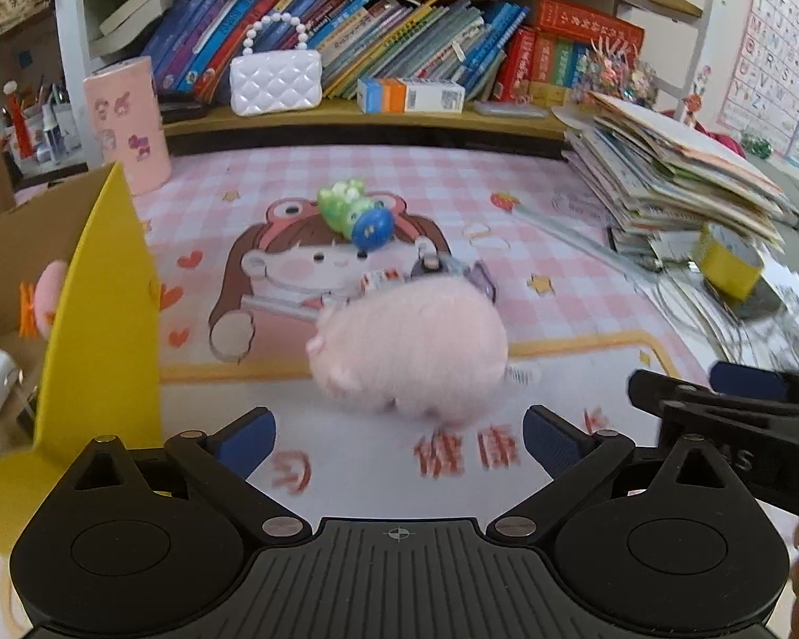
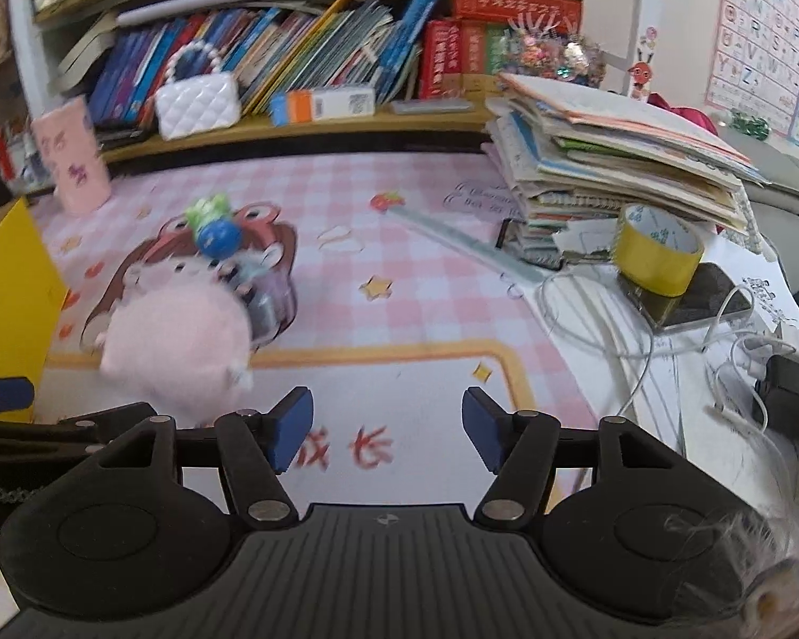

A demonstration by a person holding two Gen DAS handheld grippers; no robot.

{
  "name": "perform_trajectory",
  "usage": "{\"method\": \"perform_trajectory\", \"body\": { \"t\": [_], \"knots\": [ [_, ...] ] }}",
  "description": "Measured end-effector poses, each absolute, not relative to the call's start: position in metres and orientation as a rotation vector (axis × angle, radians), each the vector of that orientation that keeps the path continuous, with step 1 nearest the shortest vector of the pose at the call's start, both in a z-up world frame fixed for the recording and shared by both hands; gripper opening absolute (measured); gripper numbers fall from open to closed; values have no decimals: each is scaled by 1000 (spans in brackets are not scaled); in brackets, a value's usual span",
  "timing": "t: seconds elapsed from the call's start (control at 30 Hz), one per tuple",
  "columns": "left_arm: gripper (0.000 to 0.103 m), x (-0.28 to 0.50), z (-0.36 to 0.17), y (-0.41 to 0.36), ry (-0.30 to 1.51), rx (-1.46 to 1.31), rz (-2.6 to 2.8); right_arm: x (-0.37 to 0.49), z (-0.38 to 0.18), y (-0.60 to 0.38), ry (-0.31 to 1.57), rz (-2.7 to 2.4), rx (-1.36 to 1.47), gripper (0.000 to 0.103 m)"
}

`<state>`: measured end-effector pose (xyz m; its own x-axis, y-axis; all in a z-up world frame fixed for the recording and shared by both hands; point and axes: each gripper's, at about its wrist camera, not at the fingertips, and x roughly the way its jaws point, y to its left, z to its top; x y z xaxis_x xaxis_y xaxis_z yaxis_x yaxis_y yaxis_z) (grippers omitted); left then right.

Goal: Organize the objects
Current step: 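Grasp the pink plush pig with the left tool while the right tool grasps the toy car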

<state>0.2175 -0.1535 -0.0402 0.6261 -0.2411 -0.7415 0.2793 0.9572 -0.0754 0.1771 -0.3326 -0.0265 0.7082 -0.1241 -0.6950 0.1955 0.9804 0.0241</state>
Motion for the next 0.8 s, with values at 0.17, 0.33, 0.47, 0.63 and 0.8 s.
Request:
{"method": "perform_trajectory", "body": {
  "t": [0.17, 0.33, 0.47, 0.63, 0.8],
  "knots": [
    [103, 247, -43, -166, 814, 55, -297, 191, -20, -347, 729, -194, 122, 64],
    [103, 277, -62, -185, 860, 95, -299, 206, -18, -355, 719, -183, 133, 70],
    [103, 290, -80, -196, 883, 152, -271, 215, -18, -355, 721, -162, 133, 75],
    [95, 287, -80, -187, 869, 159, -292, 227, -19, -354, 716, -125, 132, 76],
    [92, 267, -61, -164, 870, 121, -294, 253, -29, -344, 736, -38, 125, 77]
  ]
}}
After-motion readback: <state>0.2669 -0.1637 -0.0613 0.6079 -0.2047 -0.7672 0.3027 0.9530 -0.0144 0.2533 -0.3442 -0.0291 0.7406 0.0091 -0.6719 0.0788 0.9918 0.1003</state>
